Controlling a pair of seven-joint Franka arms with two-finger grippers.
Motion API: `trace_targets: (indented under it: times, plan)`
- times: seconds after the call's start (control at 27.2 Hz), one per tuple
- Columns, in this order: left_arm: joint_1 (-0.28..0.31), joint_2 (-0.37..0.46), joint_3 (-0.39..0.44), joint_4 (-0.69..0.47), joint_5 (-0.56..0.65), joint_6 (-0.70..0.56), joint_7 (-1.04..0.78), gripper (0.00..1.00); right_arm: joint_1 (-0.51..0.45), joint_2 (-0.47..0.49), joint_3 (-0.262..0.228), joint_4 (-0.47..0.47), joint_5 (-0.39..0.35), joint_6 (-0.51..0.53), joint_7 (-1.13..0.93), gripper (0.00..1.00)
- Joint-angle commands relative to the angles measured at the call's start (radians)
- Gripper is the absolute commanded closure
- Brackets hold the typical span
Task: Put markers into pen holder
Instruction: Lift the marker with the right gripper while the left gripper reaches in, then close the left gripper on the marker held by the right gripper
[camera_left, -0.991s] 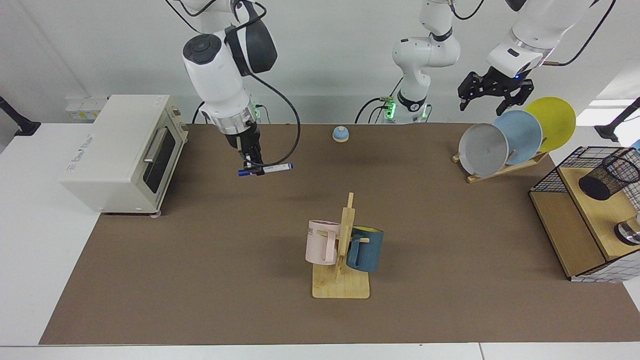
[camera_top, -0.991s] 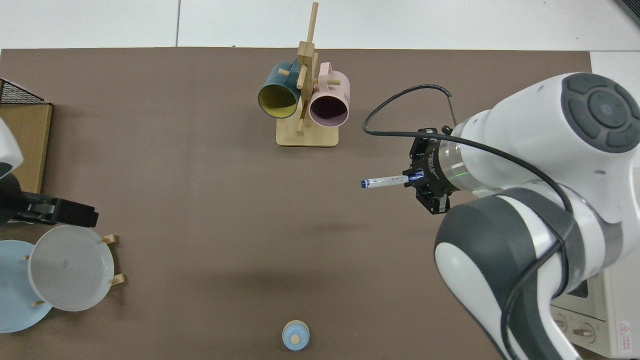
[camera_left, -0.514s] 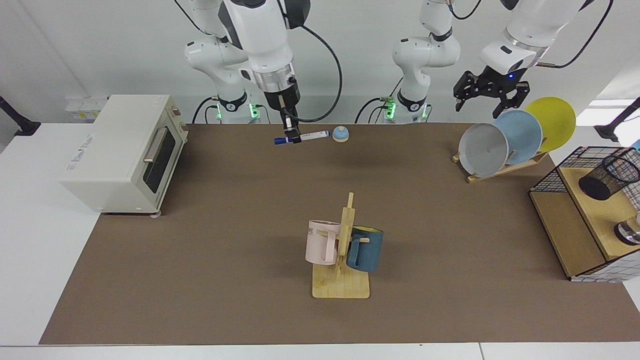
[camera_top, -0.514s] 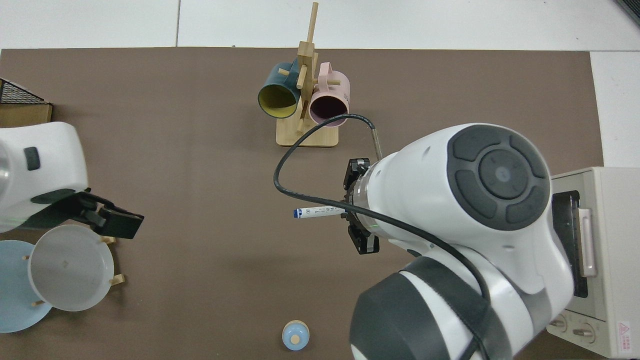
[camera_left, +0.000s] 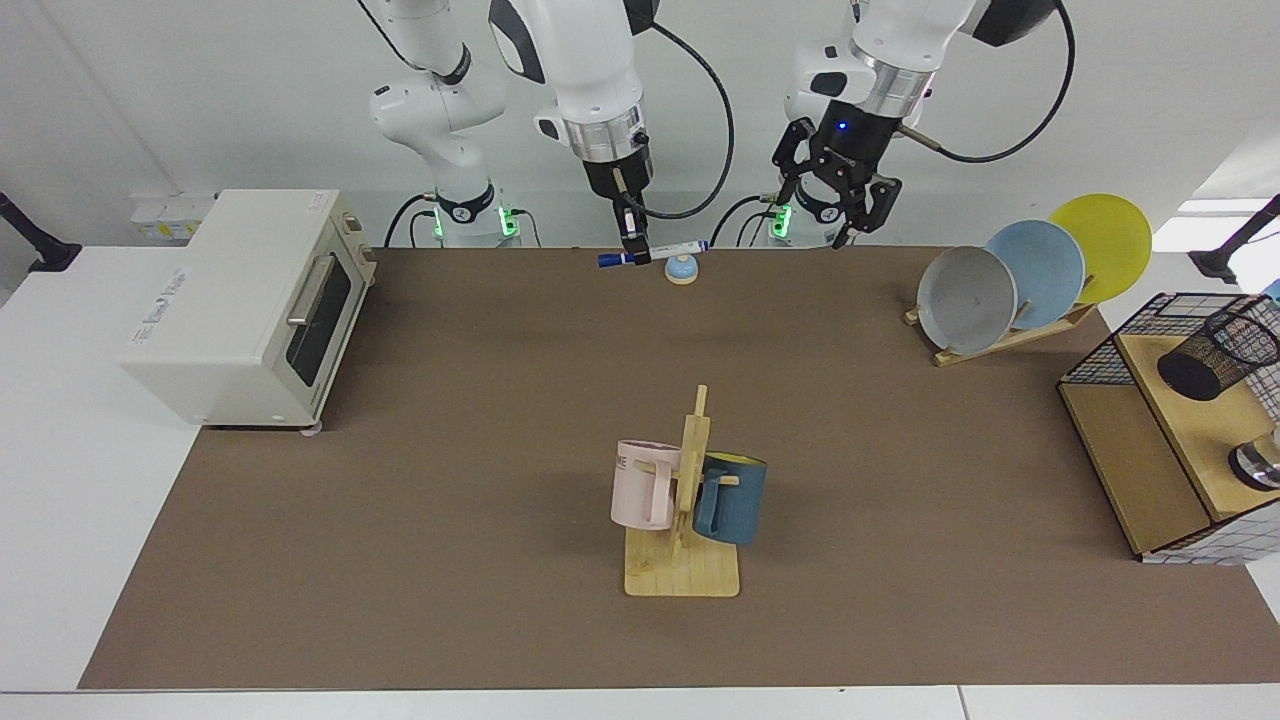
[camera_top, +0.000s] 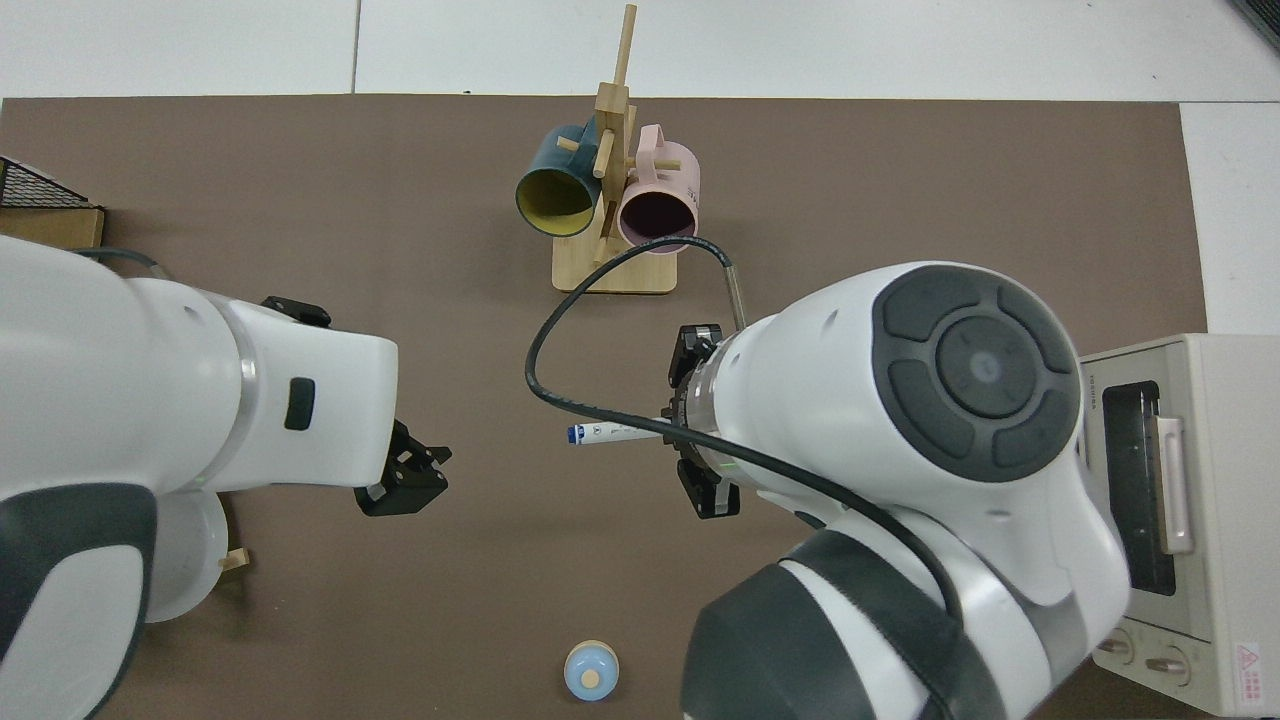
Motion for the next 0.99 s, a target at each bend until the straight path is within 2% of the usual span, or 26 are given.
trace_targets:
  times: [0.0, 0.18, 0.48, 0.77, 0.84, 0.95]
  plan:
    - [-0.024, -0.013, 0.016, -0.053, -0.026, 0.048, 0.242, 0.06, 0.026, 0.014, 0.007, 0.017, 0.026, 0.042, -0.002, 1.0]
    - [-0.047, -0.013, 0.012, -0.071, -0.029, 0.088, 0.264, 0.05, 0.043, 0.017, 0.007, 0.015, 0.049, 0.08, 0.001, 1.0]
    - [-0.091, -0.014, 0.01, -0.114, -0.066, 0.122, 0.253, 0.04, 0.084, 0.029, 0.007, 0.017, 0.047, 0.118, 0.011, 1.0]
    - [-0.14, -0.01, 0.01, -0.165, -0.081, 0.177, 0.245, 0.07, 0.084, 0.04, 0.006, 0.017, 0.089, 0.158, 0.014, 1.0]
    - [-0.142, -0.01, 0.01, -0.166, -0.081, 0.176, 0.237, 0.12, 0.084, 0.042, 0.006, 0.017, 0.089, 0.161, 0.014, 1.0]
    - [-0.142, -0.01, 0.01, -0.168, -0.079, 0.176, 0.231, 0.28, 0.084, 0.043, 0.007, 0.015, 0.089, 0.174, 0.016, 1.0]
